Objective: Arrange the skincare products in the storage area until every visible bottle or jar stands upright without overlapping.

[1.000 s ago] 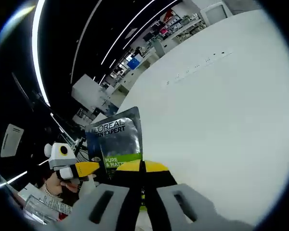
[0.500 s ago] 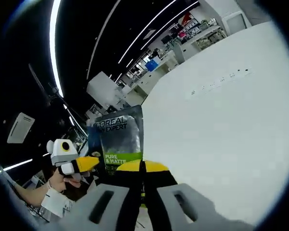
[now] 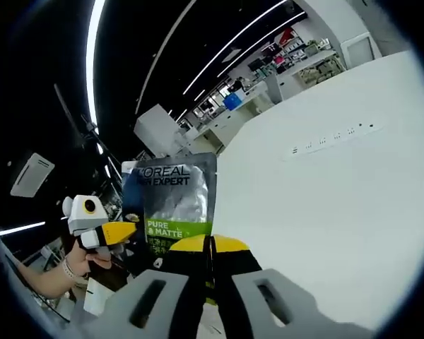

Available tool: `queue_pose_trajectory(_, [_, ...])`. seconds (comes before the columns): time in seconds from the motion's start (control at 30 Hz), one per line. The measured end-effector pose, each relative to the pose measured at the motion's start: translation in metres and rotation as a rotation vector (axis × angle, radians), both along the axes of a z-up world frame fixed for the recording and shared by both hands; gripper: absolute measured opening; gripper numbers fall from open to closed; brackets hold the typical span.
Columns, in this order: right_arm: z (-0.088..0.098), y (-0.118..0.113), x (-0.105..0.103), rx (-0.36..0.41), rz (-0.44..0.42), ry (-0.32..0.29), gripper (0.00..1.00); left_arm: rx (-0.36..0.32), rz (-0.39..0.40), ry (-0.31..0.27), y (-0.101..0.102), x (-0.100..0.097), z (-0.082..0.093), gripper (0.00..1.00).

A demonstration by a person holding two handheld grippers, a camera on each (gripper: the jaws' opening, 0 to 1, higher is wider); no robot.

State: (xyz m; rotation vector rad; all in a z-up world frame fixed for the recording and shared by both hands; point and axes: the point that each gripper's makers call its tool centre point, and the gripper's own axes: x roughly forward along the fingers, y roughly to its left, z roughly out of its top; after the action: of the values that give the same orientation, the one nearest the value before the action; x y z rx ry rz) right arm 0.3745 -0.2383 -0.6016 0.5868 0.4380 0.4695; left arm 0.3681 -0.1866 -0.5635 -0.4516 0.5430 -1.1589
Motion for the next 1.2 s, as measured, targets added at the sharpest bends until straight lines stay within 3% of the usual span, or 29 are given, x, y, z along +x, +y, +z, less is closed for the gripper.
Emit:
queue_pose_trajectory(0.13, [0.003,0.0,-0.003,-0.012,-0.001,-0.009,0.03,0.003,-0.007,-0.019,0.002,-0.011,0.006,0.0])
queue_pose_trajectory(0.6, [0.026,-0.012,-0.024,-0.078,-0.033,-0.075,0.03,-0.024,0.006,-0.077,0.021,0.009,0.026,0.0])
queue_pose_trajectory(0.73, [0.026,-0.014,-0.033,-0.089,-0.042,-0.082,0.03,-0.006,0.003,-0.116,0.029,0.009,0.027,0.0])
queue_pose_trajectory(1.0, [0.034,-0.022,-0.047,-0.082,-0.065,-0.103,0.05,-0.009,-0.006,-0.105,0.042,-0.003,0.019,0.0])
queue_pose_trajectory(1.2, [0.052,-0.029,-0.057,-0.093,-0.089,-0.154,0.05,0.006,-0.024,-0.111,0.051,-0.019,0.016,0.0])
